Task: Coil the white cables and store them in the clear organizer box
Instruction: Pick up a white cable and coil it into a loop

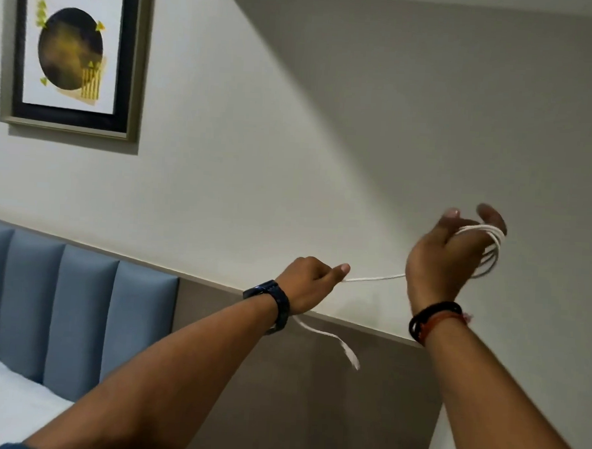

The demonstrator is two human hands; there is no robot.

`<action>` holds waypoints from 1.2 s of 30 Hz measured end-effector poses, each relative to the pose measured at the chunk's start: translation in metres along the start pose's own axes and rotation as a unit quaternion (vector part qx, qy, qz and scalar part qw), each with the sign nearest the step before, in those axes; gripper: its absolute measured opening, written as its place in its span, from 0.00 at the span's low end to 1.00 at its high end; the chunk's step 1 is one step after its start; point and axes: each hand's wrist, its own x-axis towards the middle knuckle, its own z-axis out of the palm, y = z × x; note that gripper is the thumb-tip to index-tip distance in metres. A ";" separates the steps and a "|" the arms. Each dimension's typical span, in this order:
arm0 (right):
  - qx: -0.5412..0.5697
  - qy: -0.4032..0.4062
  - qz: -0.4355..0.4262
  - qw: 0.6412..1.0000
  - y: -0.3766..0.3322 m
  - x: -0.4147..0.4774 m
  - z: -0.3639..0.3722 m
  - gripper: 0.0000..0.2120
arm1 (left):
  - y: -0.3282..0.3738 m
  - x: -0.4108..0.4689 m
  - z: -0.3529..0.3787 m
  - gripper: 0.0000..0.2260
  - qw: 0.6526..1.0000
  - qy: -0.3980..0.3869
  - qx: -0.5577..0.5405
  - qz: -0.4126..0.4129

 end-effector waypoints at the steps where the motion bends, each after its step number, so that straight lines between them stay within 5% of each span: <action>1: -0.083 -0.039 -0.049 0.995 0.008 0.003 -0.003 0.17 | 0.000 0.000 -0.005 0.27 1.000 0.016 0.005 0.001; 3: -0.270 -0.192 -0.102 0.938 0.022 -0.001 -0.014 0.29 | 0.001 0.002 -0.018 0.27 0.998 0.053 0.018 0.012; 5: -0.418 -0.352 -0.120 0.829 0.031 -0.014 -0.022 0.38 | 0.002 0.005 -0.031 0.27 0.996 0.081 0.027 0.023; 7: -0.419 -0.494 -0.029 0.762 0.030 -0.028 -0.028 0.42 | 0.004 0.010 -0.042 0.28 0.994 0.104 0.030 0.031; 11: -0.090 -0.686 0.274 0.668 0.010 -0.052 -0.039 0.40 | 0.004 0.017 -0.055 0.29 0.988 0.148 0.028 0.021; 15: 0.327 -0.679 0.370 0.543 -0.038 -0.061 -0.035 0.29 | 0.002 0.009 -0.038 0.26 0.992 0.127 -0.016 0.001; 17: 0.442 -0.597 0.344 0.575 -0.063 -0.060 -0.026 0.22 | 0.003 0.003 -0.020 0.20 0.990 0.098 -0.101 -0.017; 20: 0.469 -0.369 0.258 0.760 -0.078 -0.045 -0.007 0.09 | 0.003 -0.007 0.000 0.26 0.993 0.056 -0.099 -0.011; 22: 0.325 -0.206 0.137 0.913 -0.071 -0.031 0.002 0.04 | 0.006 -0.012 0.002 0.29 0.996 0.037 -0.078 -0.012; 24: 0.056 -0.110 -0.007 0.992 -0.052 -0.021 0.006 0.03 | 0.010 -0.013 -0.004 0.29 0.997 0.037 -0.065 0.001; 26: -0.160 -0.182 -0.085 0.966 -0.031 -0.023 0.005 0.16 | 0.013 -0.011 -0.015 0.28 0.997 0.066 -0.042 0.022; 28: -0.289 -0.359 -0.080 0.884 -0.017 -0.033 -0.001 0.29 | 0.014 -0.007 -0.027 0.28 0.994 0.095 -0.004 0.046; 30: -0.302 -0.511 -0.020 0.805 -0.016 -0.041 -0.005 0.35 | 0.014 -0.003 -0.039 0.27 0.992 0.109 0.033 0.061; 33: -0.065 -0.658 0.210 0.720 -0.018 -0.045 -0.007 0.38 | 0.013 -0.002 -0.048 0.29 0.989 0.135 0.016 0.058; 36: 0.224 -0.650 0.389 0.613 -0.019 -0.041 -0.010 0.33 | 0.022 -0.008 -0.045 0.30 0.983 0.147 -0.098 0.037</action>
